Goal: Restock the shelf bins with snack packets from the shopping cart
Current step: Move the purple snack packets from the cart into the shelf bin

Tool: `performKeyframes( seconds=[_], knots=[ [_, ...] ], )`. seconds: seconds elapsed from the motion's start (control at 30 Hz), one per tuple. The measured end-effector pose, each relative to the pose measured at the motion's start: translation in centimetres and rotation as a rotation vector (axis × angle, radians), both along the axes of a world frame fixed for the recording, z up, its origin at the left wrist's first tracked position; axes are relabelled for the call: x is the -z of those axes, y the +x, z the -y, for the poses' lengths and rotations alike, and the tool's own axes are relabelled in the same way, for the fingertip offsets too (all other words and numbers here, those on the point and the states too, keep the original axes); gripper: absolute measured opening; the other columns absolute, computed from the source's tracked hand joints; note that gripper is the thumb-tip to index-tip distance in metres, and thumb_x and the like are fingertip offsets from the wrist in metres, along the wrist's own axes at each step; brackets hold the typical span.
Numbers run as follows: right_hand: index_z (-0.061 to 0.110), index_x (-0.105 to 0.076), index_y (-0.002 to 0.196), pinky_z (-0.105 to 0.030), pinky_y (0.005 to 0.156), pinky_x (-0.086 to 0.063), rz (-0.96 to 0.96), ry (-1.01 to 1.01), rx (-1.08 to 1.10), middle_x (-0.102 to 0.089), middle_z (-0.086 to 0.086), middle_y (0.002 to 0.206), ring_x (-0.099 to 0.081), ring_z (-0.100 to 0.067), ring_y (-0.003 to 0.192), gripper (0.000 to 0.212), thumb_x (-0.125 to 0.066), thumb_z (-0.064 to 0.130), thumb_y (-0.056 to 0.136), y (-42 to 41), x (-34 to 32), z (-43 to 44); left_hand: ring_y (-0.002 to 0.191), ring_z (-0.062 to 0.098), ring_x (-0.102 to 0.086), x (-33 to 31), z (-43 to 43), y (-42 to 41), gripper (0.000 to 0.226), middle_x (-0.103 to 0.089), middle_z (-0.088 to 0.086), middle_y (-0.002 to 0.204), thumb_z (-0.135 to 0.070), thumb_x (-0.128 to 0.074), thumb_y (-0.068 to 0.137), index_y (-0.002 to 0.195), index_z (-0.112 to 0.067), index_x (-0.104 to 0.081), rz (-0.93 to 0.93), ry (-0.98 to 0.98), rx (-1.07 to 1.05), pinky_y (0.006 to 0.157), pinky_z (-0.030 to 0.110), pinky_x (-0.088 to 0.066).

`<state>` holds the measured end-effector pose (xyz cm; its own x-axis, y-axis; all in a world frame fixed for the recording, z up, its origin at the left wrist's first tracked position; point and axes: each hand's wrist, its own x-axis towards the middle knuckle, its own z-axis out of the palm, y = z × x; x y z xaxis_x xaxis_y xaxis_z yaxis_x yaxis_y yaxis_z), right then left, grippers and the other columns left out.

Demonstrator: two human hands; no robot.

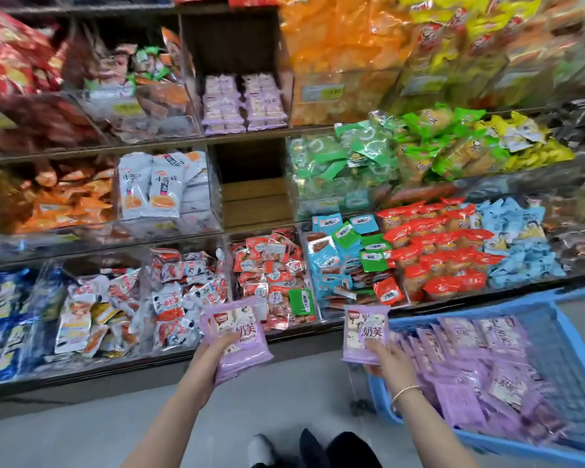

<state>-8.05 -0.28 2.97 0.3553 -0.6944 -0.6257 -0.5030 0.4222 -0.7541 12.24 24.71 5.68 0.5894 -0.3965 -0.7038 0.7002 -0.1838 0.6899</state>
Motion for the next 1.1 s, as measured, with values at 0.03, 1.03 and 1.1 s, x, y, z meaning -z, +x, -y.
performKeyframes(
  seconds=[0.03, 1.03, 1.1],
  knots=[
    [0.004, -0.07, 0.091, -0.025, 0.062, -0.052, 0.006, -0.004, -0.031, -0.067, -0.011, 0.082, -0.063, -0.015, 0.069, 0.013, -0.063, 0.014, 0.086, 1.5, -0.4, -0.8, 0.106, 0.024, -0.065, -0.1, -1.2, 0.7, 0.079, -0.07, 0.003, 0.116, -0.04, -0.08, 0.049, 0.122, -0.017, -0.061, -0.001, -0.012, -0.027, 0.08, 0.036, -0.053],
    [0.007, -0.066, 0.095, -0.022, 0.043, -0.036, 0.45, -0.161, -0.527, -0.052, -0.011, 0.074, -0.041, -0.008, 0.038, 0.018, -0.054, 0.02, 0.093, 45.7, -16.5, 9.8, 0.103, 0.013, -0.06, -10.8, 7.3, 27.2, 0.095, -0.059, -0.01, 0.111, -0.037, -0.085, 0.049, 0.134, -0.017, -0.048, 0.224, -0.242, -0.24, 0.078, 0.034, -0.048],
    [0.004, -0.065, 0.1, -0.023, 0.048, -0.037, 0.413, -0.196, -0.549, -0.053, -0.013, 0.076, -0.042, -0.01, 0.042, 0.022, -0.056, 0.023, 0.091, 49.7, -17.8, 11.0, 0.095, 0.009, -0.062, -10.9, 7.3, 28.5, 0.086, -0.062, -0.014, 0.101, -0.036, -0.086, 0.051, 0.128, -0.018, -0.052, 0.217, -0.254, -0.239, 0.072, 0.032, -0.049]
  ],
)
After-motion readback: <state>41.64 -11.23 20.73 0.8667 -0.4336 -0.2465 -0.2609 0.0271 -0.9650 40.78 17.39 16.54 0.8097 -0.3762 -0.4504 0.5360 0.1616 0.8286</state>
